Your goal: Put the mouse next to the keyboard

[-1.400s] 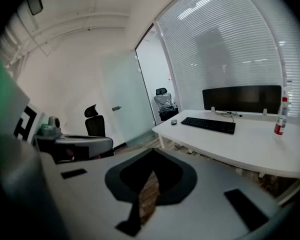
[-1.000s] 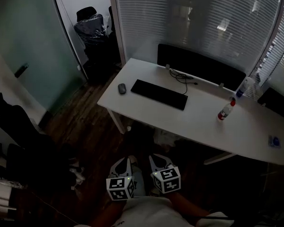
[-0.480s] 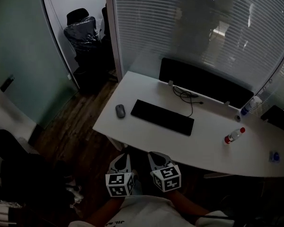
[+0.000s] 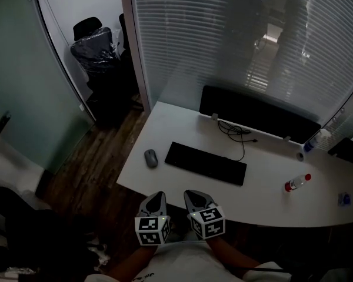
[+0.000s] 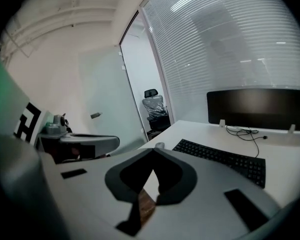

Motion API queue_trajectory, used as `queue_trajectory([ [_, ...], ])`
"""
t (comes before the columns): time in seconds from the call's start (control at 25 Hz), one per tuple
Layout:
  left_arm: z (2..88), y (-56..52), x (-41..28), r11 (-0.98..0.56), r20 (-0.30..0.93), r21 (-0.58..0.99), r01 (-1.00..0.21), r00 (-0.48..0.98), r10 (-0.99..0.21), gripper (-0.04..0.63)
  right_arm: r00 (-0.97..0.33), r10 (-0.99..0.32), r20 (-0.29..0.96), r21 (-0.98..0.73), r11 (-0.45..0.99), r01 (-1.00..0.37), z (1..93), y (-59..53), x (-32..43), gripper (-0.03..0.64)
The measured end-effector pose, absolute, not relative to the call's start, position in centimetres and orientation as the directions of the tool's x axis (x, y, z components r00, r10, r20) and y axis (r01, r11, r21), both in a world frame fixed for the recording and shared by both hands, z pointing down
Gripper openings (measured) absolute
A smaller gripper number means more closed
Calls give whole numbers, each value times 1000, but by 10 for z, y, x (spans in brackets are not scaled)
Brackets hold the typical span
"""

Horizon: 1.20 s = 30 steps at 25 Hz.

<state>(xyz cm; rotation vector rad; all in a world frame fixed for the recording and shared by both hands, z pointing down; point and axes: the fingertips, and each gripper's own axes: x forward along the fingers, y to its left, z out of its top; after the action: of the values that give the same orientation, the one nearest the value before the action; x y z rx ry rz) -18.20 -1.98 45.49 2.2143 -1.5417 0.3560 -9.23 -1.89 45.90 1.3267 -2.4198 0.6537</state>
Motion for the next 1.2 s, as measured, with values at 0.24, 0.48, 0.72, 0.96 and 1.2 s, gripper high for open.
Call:
queue_trajectory([
  [0.24,454,-45,-180,-234,438,204,-951,302,-847,5,-540,-701,465,-215,502,-838,450,-52,-82,3],
  [0.48,456,-56,-178,-202,442,205,-958,275,-854,5,-566,-682,463,-217,532,-818,451,-69,-85,3],
  [0.72,463,-64,-188,-179,456,188,-966,248,-855,5,-584,-660,473,-237,543,-806,459,-76,-92,3],
  [0.96,478,-80,-195,-167,471,183,-969,236,-850,5,-585,-650,484,-227,553,-802,471,-89,-101,3],
  [1.2,503,-102,-207,-179,511,137,-974,224,-830,5,-587,-637,500,-236,552,-800,488,-113,-109,3],
])
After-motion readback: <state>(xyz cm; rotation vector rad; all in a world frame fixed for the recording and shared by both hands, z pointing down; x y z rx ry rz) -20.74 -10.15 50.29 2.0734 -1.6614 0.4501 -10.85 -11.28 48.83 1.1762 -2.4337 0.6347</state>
